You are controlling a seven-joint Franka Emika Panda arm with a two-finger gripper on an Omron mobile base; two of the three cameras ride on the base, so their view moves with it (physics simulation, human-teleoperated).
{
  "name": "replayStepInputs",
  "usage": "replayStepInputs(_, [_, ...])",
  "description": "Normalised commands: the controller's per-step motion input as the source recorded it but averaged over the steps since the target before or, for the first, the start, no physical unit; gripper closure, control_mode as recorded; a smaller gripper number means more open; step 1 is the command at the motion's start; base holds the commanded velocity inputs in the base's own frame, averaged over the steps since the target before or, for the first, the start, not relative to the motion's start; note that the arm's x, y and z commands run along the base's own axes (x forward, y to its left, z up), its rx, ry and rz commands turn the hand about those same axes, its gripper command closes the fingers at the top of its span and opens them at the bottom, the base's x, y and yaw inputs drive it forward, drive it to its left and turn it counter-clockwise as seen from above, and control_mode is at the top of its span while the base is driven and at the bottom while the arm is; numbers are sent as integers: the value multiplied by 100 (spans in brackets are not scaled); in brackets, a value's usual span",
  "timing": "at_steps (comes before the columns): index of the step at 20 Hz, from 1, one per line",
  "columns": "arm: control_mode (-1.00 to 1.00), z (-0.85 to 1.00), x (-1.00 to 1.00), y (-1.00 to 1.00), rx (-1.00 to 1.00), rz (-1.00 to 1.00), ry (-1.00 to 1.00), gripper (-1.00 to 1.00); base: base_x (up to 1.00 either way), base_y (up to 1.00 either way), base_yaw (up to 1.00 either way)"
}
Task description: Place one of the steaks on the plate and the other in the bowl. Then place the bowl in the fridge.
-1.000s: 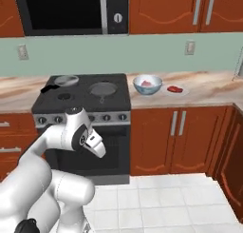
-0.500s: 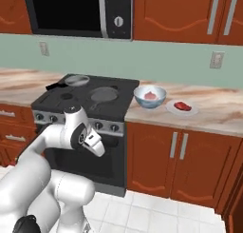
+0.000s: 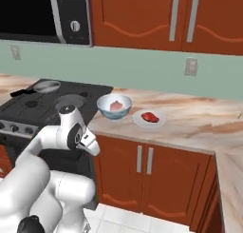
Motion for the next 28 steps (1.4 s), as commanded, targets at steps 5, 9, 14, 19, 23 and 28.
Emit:
replayStepInputs(5, [100,0,0,0,0,0,0,-100,19,-8,-39])
replayStepInputs(9, [100,0,0,0,0,0,0,-100,64,22,-28])
replayStepInputs(14, [100,0,0,0,0,0,0,-100,90,16,0])
replayStepInputs(19, [-100,0,4,1,0,1,0,-100,49,20,0])
replayStepInputs(23, [-100,0,21,0,2,13,-5,-100,0,0,0])
replayStepInputs(28, [-100,2,-32,-14,8,10,-10,-100,0,0,0])
